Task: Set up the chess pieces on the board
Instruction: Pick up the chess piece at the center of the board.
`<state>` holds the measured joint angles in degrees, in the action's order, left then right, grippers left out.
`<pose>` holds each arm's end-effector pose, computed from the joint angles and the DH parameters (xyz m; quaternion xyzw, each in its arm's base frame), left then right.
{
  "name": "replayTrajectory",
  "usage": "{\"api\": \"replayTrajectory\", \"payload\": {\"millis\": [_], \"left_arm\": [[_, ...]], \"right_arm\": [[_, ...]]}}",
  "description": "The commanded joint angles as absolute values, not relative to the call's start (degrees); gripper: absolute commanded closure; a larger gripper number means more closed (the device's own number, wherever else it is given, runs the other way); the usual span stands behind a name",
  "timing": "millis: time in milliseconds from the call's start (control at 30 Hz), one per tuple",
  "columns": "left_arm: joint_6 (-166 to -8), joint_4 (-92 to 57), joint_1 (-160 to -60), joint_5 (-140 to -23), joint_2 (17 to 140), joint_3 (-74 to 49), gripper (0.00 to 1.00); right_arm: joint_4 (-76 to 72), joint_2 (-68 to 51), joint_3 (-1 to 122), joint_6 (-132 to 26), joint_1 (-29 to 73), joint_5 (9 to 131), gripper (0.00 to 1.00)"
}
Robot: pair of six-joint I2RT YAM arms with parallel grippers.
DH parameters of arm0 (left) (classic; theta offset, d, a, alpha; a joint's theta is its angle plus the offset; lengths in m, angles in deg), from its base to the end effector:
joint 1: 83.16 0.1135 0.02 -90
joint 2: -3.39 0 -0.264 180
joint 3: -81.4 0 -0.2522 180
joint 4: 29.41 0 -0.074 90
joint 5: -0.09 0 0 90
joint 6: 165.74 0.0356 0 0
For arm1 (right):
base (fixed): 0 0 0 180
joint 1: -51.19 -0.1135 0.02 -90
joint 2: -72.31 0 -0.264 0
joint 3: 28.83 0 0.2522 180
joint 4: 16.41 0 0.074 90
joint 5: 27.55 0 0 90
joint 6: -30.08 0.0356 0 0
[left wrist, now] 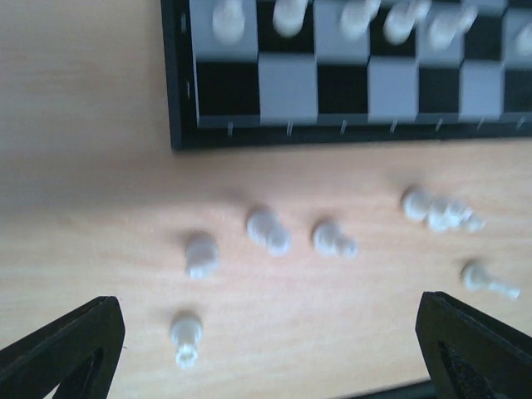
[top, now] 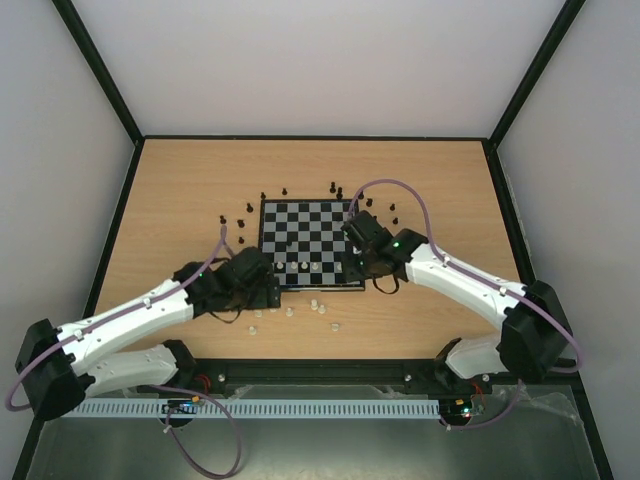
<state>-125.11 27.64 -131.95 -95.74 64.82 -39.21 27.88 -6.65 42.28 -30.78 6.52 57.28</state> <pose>0.1358 -0.1496 0.2425 -0.0184 0.9625 -0.1690 0.2114 0.2060 0.1991 0.2518 -0.1132 0.9383 0.1605 0.2848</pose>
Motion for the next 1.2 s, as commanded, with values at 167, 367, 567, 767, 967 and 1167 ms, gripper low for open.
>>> {"api": "replayTrajectory", "payload": {"millis": [167, 367, 567, 767, 967, 1167], "left_arm": [[-149.26, 36.15, -147.06, -96.61, 65.23, -46.11, 0.01], [-151.4, 33.48, -148.11, -98.75, 68.69, -47.71, 0.2], [-147.79, 28.63, -146.67, -100.07, 75.83, -47.2, 0.31], [-145.35, 26.54, -144.52, -99.82, 77.2, -47.29, 0.39], [-143.97, 26.29, -143.18, -99.13, 76.69, -47.72, 0.53], [-143.86, 27.32, -143.18, -97.05, 75.24, -49.0, 0.53]], "right_arm": [[26.0, -2.19, 39.18, -33.2, 6.22, 64.69, 0.62], [25.48, -0.21, 38.72, -33.43, 6.17, 67.18, 0.62], [25.3, 0.91, 38.36, -33.44, 6.07, 67.6, 0.62], [25.45, 1.7, 38.03, -33.3, 6.09, 67.01, 0.62], [25.39, 2.0, 37.6, -33.29, 6.1, 67.07, 0.62], [25.47, 1.69, 37.57, -33.29, 6.13, 66.96, 0.62]]}}
